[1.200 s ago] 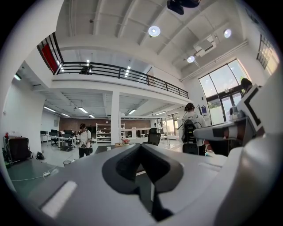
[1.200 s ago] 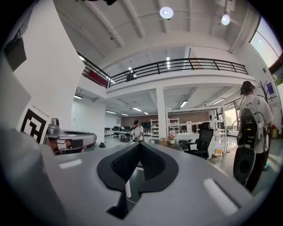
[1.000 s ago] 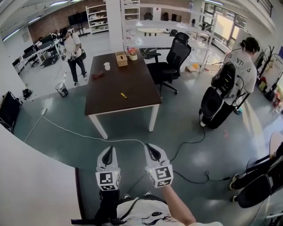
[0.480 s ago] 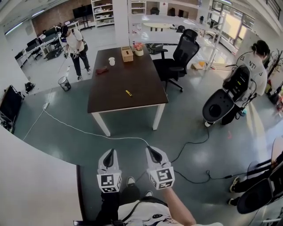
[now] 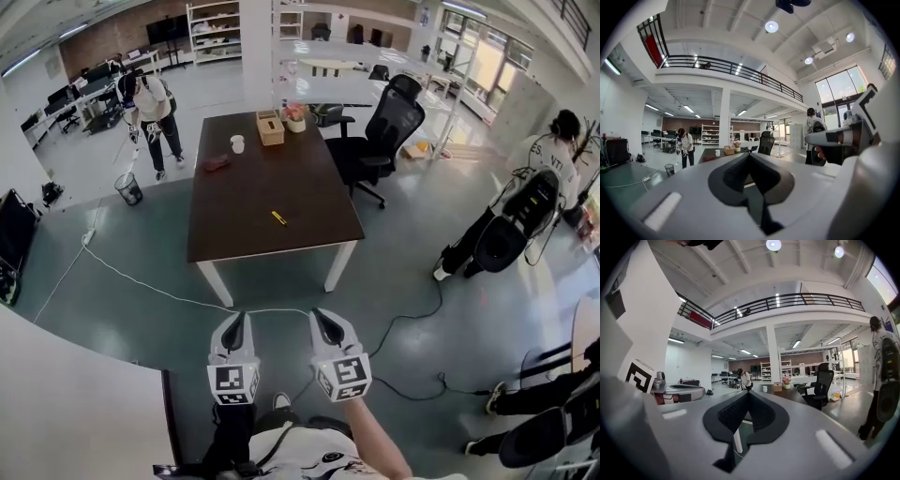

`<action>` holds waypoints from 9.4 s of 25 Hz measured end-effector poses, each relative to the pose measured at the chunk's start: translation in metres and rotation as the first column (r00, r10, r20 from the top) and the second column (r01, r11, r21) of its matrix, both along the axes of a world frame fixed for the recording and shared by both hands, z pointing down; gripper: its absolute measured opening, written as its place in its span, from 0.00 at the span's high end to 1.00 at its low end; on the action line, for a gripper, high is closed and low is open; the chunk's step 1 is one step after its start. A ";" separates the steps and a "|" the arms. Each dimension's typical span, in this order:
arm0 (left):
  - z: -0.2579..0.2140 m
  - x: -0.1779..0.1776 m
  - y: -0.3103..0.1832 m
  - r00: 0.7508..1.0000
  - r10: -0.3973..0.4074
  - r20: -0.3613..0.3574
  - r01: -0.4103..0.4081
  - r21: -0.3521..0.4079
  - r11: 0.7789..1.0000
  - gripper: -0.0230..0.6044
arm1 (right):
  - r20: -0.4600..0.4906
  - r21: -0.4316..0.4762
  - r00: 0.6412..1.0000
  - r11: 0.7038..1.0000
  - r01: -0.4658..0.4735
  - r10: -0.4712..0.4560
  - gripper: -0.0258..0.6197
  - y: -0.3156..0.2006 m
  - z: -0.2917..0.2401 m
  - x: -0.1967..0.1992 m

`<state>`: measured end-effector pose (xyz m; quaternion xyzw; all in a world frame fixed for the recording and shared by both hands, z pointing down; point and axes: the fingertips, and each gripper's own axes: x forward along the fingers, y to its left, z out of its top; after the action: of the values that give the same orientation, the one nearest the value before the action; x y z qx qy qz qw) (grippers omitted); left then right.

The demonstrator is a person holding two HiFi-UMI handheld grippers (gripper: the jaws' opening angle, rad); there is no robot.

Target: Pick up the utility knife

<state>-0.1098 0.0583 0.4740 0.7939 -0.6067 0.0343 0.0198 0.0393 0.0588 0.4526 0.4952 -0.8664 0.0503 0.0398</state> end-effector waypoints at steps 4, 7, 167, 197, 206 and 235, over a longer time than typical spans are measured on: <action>0.013 -0.006 -0.012 1.000 0.014 -0.002 -0.014 -0.045 0.999 0.97 | -0.013 -0.034 1.000 0.999 -0.010 0.010 0.96 -0.009 0.010 -0.008; 0.019 -0.008 -0.022 1.000 0.020 -0.009 -0.021 -0.060 0.998 0.97 | -0.021 -0.052 1.000 0.999 -0.017 0.016 0.96 -0.018 0.016 -0.010; 0.033 -0.077 -0.365 0.998 -0.062 -0.032 0.056 -0.165 0.985 0.97 | -0.033 -0.136 0.999 0.991 -0.020 0.015 0.86 -0.381 0.037 -0.063; 0.012 -0.040 -0.139 0.992 -0.129 -0.010 0.126 -0.121 0.985 0.97 | 0.017 -0.057 0.999 0.998 0.033 -0.032 0.86 -0.162 0.005 -0.028; 0.008 -0.050 -0.071 0.997 -0.075 -0.013 0.073 -0.101 0.992 0.97 | 0.015 -0.042 1.000 0.999 0.022 -0.022 0.86 -0.088 0.002 -0.052; -0.042 -0.013 -0.051 0.998 -0.057 0.009 0.057 0.032 0.998 0.97 | 0.037 0.066 0.999 0.998 -0.024 0.021 0.86 -0.048 -0.040 0.004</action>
<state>-0.1226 0.0074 0.4320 0.7763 -0.6298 0.0282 0.0052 0.0433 0.0104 0.4127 0.5051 -0.8625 0.0308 0.0071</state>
